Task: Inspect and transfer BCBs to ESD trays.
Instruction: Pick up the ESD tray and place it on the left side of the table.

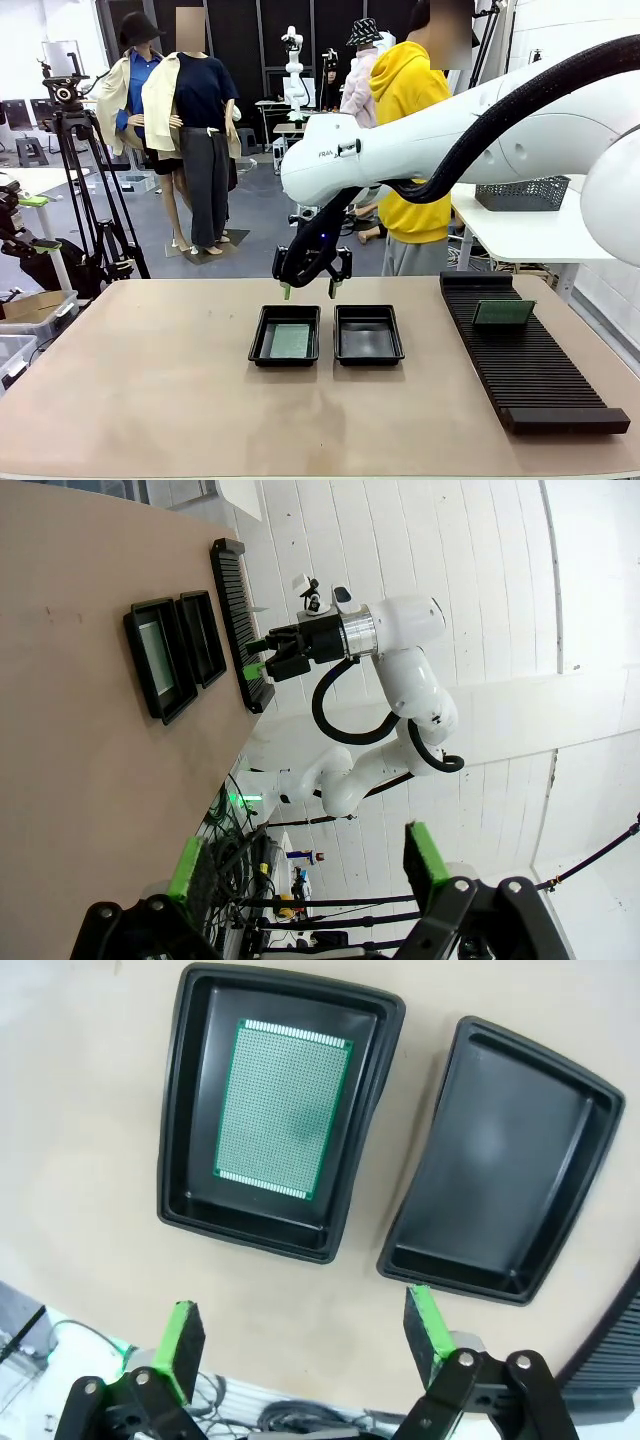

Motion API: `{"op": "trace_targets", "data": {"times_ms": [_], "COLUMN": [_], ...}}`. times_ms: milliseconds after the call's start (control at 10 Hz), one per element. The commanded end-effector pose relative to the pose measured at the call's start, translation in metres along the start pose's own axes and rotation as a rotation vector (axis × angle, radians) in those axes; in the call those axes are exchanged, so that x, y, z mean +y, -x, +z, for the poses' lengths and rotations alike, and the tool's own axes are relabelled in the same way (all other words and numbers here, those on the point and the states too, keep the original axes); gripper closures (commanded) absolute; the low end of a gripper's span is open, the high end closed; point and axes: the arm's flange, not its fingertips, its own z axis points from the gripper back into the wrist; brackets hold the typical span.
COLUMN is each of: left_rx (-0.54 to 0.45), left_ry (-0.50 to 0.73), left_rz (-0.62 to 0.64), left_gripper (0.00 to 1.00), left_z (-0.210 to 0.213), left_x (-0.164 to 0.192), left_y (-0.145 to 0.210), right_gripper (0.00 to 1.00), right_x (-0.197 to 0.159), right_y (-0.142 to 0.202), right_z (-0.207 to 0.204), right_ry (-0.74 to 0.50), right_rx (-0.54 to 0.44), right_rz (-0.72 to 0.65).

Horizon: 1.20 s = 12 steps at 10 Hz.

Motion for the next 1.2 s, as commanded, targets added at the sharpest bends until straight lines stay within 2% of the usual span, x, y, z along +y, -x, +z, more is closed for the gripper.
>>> {"op": "trace_targets", "data": {"times_ms": [0, 700, 800, 1100], "left_rx": [-0.007, 0.0, -0.019, -0.027], "left_ry": [0.0, 0.0, 0.002, -0.064], "left_rz": [0.002, 0.0, 0.029, 0.099], "left_gripper": [0.0, 0.0, 0.0, 0.0], "left_z": [0.001, 0.0, -0.01, -0.058], "left_x": [-0.002, 0.0, -0.007, -0.04], "left_y": [0.0, 0.0, -0.015, -0.052], "right_gripper": [0.0, 0.0, 0.0, 0.0], "right_x": [0.001, 0.001, 0.001, -0.037], "right_y": [-0.002, -0.002, -0.003, 0.01], "right_z": [-0.002, -0.002, 0.0, 0.027], "right_ry": [-0.028, -0.028, -0.015, -0.045], "right_rx": [-0.032, -0.032, -0.022, -0.07], "right_rz": [-0.024, -0.024, -0.005, -0.031]}}
